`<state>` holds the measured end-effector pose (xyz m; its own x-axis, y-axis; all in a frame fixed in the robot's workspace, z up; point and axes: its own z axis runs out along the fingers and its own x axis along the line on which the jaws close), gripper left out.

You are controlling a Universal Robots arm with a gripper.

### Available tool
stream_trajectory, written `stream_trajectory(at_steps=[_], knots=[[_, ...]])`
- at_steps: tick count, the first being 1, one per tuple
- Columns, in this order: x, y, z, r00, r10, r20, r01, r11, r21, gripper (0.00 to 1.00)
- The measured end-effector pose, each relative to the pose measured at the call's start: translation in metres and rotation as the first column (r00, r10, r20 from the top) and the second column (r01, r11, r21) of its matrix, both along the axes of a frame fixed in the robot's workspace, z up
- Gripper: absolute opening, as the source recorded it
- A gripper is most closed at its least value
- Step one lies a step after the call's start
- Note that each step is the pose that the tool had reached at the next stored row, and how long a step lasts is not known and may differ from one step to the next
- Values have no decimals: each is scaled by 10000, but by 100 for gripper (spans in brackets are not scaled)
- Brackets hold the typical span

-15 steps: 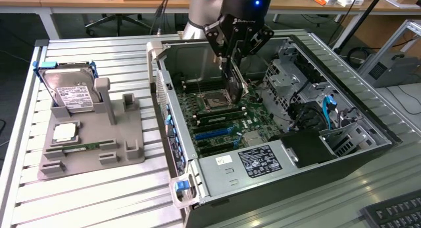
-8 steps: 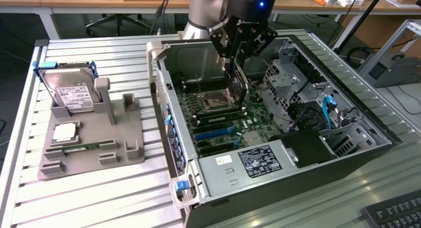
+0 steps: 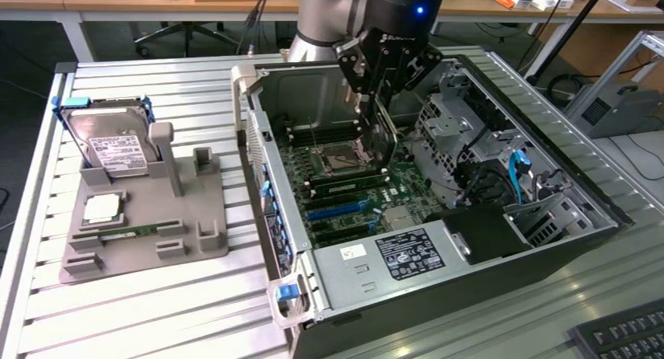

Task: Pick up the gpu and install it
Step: 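Pick up the gpu and move the gpu toward the slot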

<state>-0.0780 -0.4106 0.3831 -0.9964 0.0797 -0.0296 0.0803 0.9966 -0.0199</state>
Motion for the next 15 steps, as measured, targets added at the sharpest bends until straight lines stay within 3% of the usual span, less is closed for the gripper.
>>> stream_trajectory(at_steps=[15], knots=[[194,-84,-49,10000,0,0,0,10000,-39,27]])
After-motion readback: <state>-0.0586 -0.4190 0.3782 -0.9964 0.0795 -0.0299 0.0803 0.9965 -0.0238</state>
